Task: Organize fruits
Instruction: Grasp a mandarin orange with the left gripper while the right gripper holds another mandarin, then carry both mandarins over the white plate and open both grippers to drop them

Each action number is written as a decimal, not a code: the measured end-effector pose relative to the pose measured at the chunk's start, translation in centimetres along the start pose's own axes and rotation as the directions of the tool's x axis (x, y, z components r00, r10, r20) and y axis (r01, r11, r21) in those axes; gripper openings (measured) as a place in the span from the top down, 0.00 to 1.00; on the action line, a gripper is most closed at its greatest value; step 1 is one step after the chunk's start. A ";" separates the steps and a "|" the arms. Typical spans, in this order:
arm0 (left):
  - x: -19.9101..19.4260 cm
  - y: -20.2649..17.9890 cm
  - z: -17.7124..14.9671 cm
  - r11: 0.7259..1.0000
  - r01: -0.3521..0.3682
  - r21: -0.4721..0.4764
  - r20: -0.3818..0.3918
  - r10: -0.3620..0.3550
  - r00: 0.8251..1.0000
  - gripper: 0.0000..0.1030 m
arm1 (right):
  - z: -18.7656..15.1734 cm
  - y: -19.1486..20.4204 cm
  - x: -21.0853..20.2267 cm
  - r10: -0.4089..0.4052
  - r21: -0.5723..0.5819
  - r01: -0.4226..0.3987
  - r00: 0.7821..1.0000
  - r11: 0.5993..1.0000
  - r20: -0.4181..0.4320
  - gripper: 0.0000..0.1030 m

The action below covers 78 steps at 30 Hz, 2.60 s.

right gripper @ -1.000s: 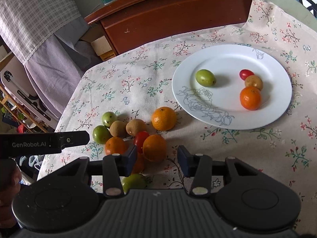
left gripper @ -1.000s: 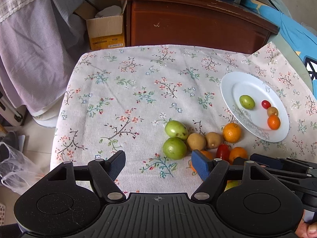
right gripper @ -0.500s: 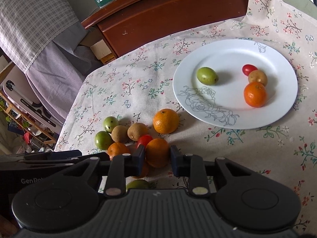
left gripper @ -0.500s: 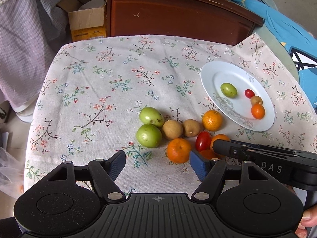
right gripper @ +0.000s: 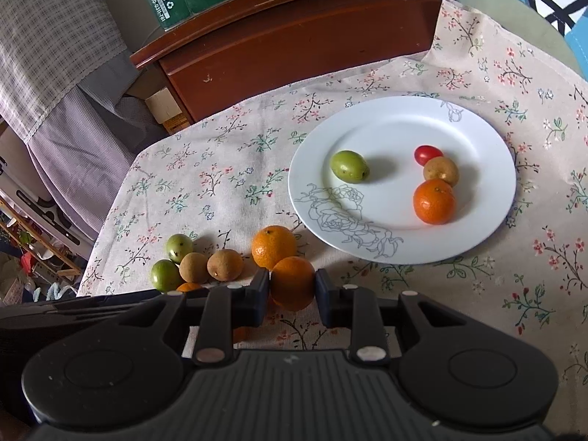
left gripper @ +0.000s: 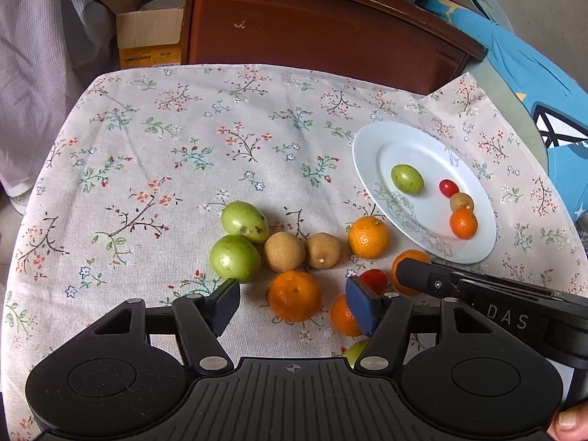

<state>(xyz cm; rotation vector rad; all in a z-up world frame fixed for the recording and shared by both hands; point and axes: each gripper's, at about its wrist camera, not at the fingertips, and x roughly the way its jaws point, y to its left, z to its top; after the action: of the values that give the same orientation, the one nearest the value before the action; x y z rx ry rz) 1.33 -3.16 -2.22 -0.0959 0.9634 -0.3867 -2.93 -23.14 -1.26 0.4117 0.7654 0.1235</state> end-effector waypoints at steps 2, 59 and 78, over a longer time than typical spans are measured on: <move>0.1 0.1 0.1 1.000 0.009 -0.020 -0.009 -0.009 1.000 0.40 | 0.0 0.1 0.0 -0.008 -0.007 0.008 1.000 1.000 -0.001 0.74; -3.8 -3.8 2.5 0.996 -0.039 0.074 0.226 0.022 0.974 0.72 | 1.1 1.0 -1.3 -0.040 -0.078 0.046 0.997 0.996 0.071 0.74; -2.1 -6.6 7.1 0.983 0.066 0.170 0.211 -0.102 0.972 0.72 | 7.5 -4.9 -5.5 -0.024 0.128 -0.004 0.974 0.992 0.223 0.74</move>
<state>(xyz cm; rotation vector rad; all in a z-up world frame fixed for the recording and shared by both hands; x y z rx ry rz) 4.23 -9.18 5.16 -0.0305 0.7085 -0.5209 -1.86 -31.40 5.20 0.5338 0.5535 0.0175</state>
